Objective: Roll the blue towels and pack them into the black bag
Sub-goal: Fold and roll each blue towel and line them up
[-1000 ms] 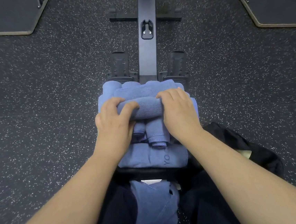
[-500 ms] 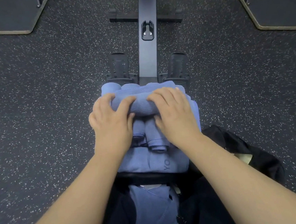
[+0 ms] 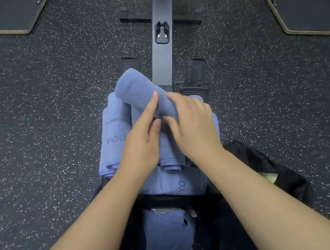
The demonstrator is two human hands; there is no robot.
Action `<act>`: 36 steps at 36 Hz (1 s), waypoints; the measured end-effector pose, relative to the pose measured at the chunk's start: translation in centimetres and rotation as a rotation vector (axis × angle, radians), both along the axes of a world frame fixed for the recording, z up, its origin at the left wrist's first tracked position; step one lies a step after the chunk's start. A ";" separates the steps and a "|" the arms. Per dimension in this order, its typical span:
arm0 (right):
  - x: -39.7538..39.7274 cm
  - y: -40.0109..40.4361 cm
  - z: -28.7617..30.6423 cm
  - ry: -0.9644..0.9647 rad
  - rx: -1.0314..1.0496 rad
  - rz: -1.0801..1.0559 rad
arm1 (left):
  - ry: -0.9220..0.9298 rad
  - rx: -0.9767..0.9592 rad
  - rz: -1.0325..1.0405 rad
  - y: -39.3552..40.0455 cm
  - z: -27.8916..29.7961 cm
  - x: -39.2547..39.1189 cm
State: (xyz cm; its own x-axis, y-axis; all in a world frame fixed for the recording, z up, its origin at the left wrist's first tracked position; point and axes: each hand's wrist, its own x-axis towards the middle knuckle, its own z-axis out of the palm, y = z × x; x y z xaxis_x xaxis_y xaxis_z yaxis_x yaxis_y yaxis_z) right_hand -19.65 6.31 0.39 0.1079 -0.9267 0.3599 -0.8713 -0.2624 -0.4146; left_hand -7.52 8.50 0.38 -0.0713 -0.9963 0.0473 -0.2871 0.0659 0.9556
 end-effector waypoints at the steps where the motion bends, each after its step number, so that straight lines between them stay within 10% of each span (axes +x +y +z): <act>1: 0.1 0.2 0.2 -0.036 0.027 0.009 | 0.058 0.011 0.000 -0.1 0.1 0.0; 11: 0.8 1.5 1.2 -0.284 0.265 0.197 | 0.402 0.062 -0.062 -0.2 1.1 1.4; 36: 2.0 2.0 0.7 -0.618 0.415 0.246 | 0.352 0.223 -0.291 0.4 0.9 4.4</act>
State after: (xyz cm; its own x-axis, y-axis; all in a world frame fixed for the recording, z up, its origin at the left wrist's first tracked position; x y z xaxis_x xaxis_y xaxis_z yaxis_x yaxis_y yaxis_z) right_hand -17.65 8.35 1.12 0.2200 -0.9742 0.0512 -0.3875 -0.1354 -0.9119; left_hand -3.10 8.92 1.33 -0.3654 -0.9262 -0.0927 0.0552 -0.1210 0.9911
